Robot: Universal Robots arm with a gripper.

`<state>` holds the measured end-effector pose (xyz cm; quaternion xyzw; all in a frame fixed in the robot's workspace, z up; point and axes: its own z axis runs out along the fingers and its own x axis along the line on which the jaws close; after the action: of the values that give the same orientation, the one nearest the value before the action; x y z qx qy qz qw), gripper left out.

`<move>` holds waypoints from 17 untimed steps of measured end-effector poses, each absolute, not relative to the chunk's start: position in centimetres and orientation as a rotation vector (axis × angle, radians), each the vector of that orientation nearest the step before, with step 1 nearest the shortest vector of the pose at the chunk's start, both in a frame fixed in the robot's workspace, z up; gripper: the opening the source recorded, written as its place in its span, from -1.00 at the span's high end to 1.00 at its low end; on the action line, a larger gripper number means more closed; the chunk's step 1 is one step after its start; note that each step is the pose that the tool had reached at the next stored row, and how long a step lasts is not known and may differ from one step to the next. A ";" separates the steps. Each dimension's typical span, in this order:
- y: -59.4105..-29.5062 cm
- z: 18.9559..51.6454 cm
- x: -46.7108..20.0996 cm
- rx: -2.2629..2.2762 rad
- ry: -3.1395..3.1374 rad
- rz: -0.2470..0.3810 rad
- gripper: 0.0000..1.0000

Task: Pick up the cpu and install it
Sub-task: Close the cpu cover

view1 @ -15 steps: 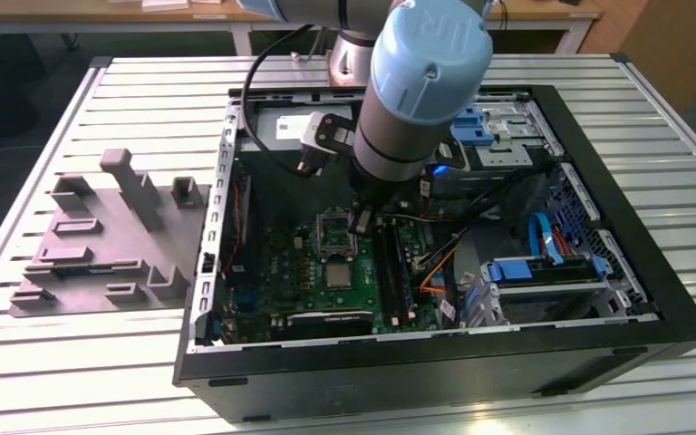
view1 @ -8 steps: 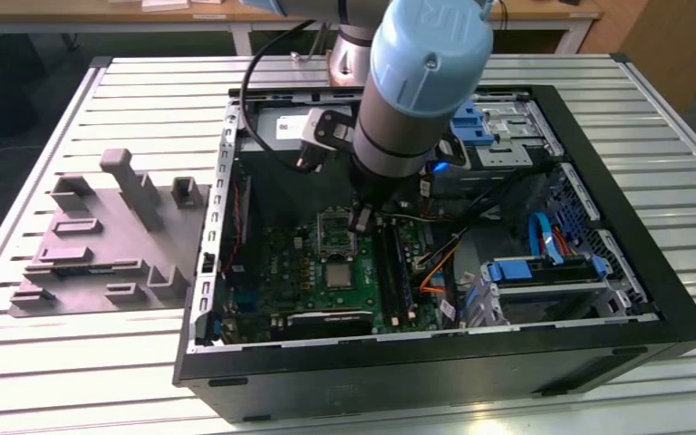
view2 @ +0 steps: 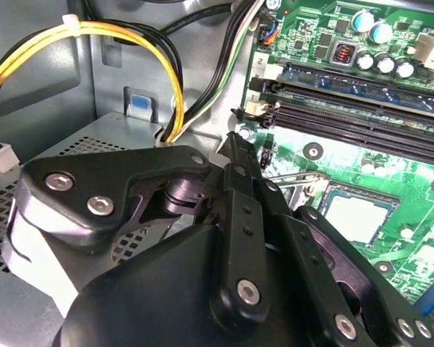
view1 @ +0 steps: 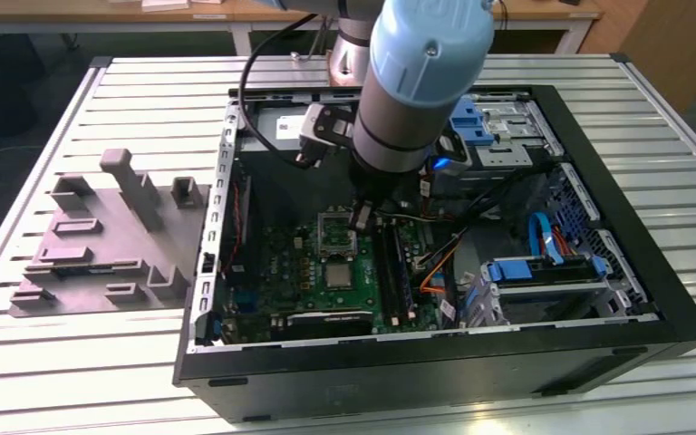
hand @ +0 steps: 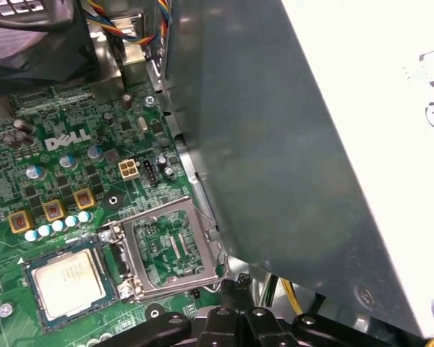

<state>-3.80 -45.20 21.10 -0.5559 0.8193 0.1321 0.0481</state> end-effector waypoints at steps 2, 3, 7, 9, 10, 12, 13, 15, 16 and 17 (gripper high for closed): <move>-45.2 21.2 -3.8 -1.698 2.503 0.393 0.79; -45.2 21.3 -3.8 -1.699 2.506 0.388 0.79; -45.2 21.6 -3.8 -1.704 2.514 0.373 0.79; -45.2 21.7 -3.8 -1.705 2.516 0.369 0.79; -45.2 21.7 -3.8 -1.705 2.516 0.368 0.79; -45.2 21.7 -3.8 -1.705 2.516 0.368 0.79; -45.2 21.7 -3.8 -1.705 2.516 0.368 0.79; -45.2 21.7 -3.8 -1.705 2.516 0.367 0.79; -45.2 21.7 -3.8 -1.705 2.516 0.367 0.79; -45.2 21.7 -3.8 -1.705 2.516 0.367 0.79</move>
<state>-3.81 -45.19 21.73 -0.5565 0.8212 0.1198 0.0398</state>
